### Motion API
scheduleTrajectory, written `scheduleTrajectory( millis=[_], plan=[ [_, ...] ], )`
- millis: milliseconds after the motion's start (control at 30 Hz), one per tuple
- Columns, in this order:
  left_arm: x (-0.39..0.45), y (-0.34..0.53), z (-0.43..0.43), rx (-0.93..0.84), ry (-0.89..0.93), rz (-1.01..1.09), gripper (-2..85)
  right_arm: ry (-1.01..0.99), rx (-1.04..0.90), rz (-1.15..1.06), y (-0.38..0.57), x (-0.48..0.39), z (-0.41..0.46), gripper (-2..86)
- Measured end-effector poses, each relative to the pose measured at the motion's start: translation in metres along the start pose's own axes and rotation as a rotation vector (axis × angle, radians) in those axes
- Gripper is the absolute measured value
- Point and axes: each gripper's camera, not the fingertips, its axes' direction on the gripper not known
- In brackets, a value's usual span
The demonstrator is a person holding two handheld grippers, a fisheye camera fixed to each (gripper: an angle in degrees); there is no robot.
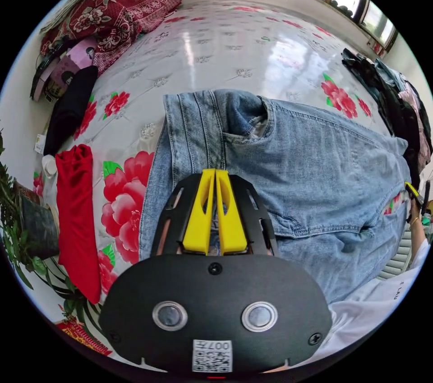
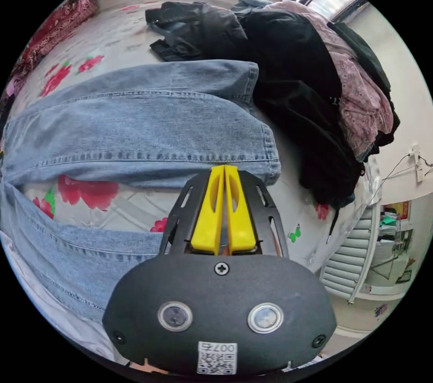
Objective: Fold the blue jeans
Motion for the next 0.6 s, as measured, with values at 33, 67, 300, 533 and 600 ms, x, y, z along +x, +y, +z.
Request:
scheduleTrajectory(
  millis=[33,67,300,533,600],
  plan=[
    [0.0,-0.005,0.001,0.001,-0.006,0.0,-1.0,-0.032,-0.001,0.038,-0.005,0.01,0.001,-0.2],
    [0.0,-0.007,0.001,0.003,-0.009,0.003,-1.0,-0.054,0.002,0.065,-0.008,0.016,0.0,-0.2],
    [-0.033,0.012,-0.019,0.018,0.104,-0.112,-0.7,-0.4,0.026,0.403,0.011,0.079,-0.039,1.7],
    [-0.124,0.195,-0.092,0.088,0.21,-0.435,7.2,-0.618,0.166,0.759,0.206,0.138,-0.109,9.9],
    [-0.15,0.248,-0.097,0.067,0.218,-0.588,8.4,-0.68,0.142,0.915,0.264,0.148,-0.102,11.1]
  ],
)
